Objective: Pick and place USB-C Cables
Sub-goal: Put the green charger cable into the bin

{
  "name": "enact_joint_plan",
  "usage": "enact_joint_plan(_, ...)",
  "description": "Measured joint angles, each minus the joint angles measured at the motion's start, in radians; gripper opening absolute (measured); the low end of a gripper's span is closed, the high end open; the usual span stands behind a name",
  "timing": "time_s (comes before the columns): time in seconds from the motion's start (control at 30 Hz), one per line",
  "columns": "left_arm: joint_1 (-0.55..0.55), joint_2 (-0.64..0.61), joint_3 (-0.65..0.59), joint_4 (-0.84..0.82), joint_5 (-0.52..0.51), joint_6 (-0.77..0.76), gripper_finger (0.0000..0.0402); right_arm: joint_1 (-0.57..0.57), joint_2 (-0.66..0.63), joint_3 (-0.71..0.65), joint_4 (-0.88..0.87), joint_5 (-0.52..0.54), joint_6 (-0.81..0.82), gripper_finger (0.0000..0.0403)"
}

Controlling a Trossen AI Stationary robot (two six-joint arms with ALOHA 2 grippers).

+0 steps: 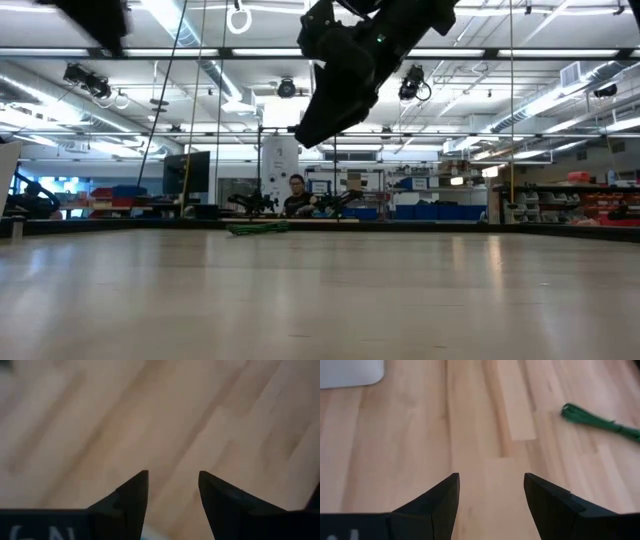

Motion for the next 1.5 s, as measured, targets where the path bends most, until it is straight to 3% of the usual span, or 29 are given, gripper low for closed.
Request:
enact_joint_plan(0.27,-0.030,0.003,0.016,0.062,-0.400,0.226,0.0181,-0.080,0.000,0.000,0.057,0.000,-0.054,0.0228)
enact_joint_plan(0.43,-0.002,0.005,0.016,0.062,-0.516,0.356,0.0181,-0.148,0.000,0.014,0.069,-0.004,-0.087,0.0228)
enact_joint_plan(0.87,0.160,0.002,-0.040,-0.010,-0.453,0.595,0.0180,-0.263,-0.001,0.095,0.103,-0.044,-0.137,0.0228)
enact_joint_plan(1.07,0.227,0.000,-0.145,0.110,-0.493,0.771,0.0180,-0.313,-0.001,0.095,0.133,-0.039,-0.139,0.0228)
enact_joint_plan(1.2,0.299,0.000,-0.206,0.322,-0.377,0.965,0.0180,-0.343,-0.001,0.095,0.147,-0.037,-0.114,0.0228)
enact_joint_plan(1.5,0.410,0.000,-0.380,0.999,0.185,1.298,0.0180,-0.358,-0.001,0.095,0.139,-0.037,-0.078,0.0228)
